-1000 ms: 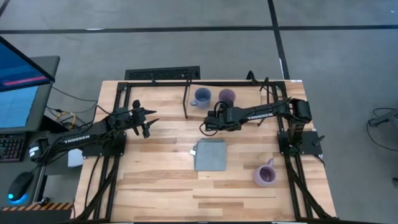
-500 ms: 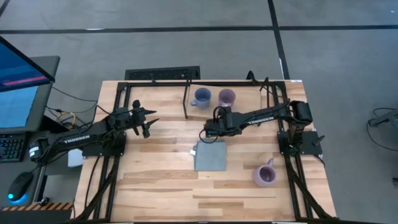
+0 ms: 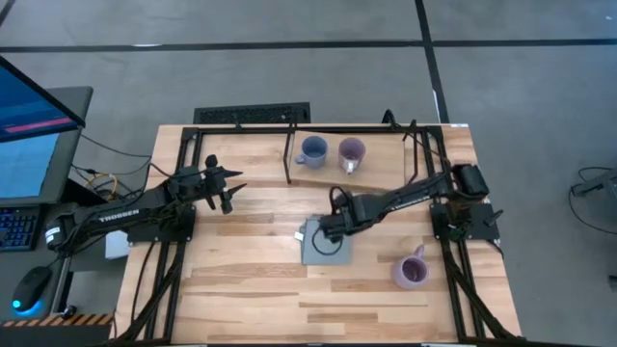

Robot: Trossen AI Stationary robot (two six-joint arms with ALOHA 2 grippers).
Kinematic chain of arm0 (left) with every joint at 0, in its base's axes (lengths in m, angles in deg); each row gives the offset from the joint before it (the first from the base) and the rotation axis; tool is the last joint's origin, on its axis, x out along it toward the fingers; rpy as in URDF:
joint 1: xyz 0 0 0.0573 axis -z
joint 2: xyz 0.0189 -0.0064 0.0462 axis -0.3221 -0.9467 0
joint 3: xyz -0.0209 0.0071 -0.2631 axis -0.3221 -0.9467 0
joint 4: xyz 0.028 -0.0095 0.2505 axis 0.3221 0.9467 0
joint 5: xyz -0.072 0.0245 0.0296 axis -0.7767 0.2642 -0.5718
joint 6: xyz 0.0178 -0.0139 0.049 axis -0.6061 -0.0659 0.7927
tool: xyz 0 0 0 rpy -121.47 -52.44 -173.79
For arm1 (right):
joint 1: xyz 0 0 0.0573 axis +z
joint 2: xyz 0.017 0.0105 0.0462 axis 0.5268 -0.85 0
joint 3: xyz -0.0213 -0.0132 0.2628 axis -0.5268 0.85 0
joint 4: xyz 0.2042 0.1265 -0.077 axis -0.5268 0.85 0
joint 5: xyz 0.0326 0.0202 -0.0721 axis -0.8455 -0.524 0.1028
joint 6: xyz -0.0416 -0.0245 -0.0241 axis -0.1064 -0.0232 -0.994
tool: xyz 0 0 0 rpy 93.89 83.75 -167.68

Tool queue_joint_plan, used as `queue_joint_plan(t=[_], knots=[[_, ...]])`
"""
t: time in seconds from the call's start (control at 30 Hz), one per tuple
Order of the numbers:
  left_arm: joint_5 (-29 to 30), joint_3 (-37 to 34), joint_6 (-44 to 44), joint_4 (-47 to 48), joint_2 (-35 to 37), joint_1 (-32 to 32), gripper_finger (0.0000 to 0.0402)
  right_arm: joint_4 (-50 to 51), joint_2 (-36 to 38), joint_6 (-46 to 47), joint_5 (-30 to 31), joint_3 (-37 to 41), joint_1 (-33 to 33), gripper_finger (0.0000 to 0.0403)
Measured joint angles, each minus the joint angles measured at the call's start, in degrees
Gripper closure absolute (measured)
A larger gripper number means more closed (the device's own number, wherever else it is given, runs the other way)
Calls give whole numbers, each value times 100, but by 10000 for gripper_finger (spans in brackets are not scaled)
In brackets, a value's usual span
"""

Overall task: Stack small to large cups/mugs on shelf
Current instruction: Put the violet cup on the shelf

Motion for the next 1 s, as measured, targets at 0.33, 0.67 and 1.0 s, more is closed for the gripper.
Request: queue_joint_plan(t=[0.33, 0.67, 1.0], knots=[[3, 0, 432, 0, -1, -1, 228, 2531, 35, -182, -86, -647, 441, 239], [30, -2, 666, 150, -39, 0, 228, 2599, 707, -264, 411, -629, 719, 243], [34, -2, 627, 309, -64, 0, 228, 2601, 1014, -618, 267, -627, 1109, 241]])
